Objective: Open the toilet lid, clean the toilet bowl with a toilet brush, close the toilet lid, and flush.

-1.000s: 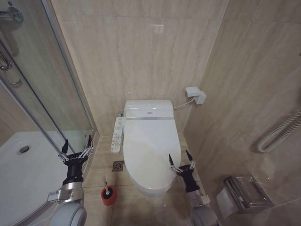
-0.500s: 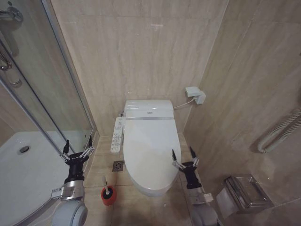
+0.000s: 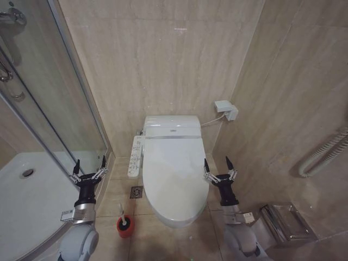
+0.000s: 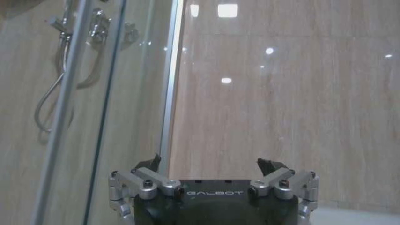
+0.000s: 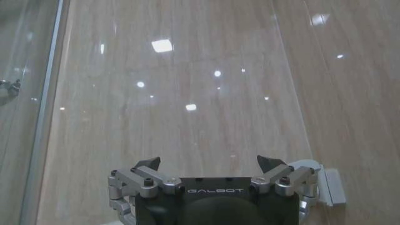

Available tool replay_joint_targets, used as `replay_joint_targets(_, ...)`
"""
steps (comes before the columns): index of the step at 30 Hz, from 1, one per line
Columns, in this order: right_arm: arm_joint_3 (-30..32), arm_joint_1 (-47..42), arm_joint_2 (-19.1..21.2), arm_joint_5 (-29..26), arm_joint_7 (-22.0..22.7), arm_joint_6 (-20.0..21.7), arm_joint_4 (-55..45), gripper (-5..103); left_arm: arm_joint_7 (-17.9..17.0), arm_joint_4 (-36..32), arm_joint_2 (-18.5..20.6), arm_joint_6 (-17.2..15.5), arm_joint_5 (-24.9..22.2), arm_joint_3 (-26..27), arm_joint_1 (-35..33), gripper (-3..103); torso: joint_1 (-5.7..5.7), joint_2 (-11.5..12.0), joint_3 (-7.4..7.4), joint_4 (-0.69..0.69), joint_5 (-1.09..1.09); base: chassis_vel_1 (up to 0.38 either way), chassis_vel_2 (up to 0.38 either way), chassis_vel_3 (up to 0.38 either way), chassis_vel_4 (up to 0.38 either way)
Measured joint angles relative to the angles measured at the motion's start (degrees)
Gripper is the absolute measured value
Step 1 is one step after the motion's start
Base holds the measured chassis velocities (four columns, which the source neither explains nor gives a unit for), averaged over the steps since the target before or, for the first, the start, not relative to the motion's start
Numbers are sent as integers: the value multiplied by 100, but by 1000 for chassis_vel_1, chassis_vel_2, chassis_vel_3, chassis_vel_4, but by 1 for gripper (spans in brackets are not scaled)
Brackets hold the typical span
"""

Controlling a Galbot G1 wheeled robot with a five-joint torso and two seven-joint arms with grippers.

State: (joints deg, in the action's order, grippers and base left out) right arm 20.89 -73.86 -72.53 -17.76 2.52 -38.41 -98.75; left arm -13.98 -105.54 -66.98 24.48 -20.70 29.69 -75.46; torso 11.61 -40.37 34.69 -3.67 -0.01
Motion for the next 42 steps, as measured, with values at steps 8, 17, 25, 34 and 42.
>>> replay_joint_targets(8,-58,99,-78,2,-33,-34,146,100,32,65,228,8,-123,50,90,100,2,0,0,1,0,-145,167,169,-172)
replay_joint_targets(17,-85,214,-47,132,-33,-80,201,100,241,469,353,43,-131,-133,349,100,7,2,2,4,1,-142,138,165,-161)
replay_joint_targets(25,-51,263,-19,127,-36,-93,184,100,631,1314,740,55,-478,-760,1436,100,-1,0,-1,-2,0,34,-37,-44,32)
replay_joint_targets(34,-27,331,-44,124,-38,-86,186,100,1503,3264,739,505,-642,-1627,3182,100,3,0,2,1,-2,0,0,0,0)
replay_joint_targets(42,18,320,-144,119,-44,-75,178,100,2575,5444,192,1045,-470,-2487,4705,96,2,0,1,-1,1,0,0,0,0)
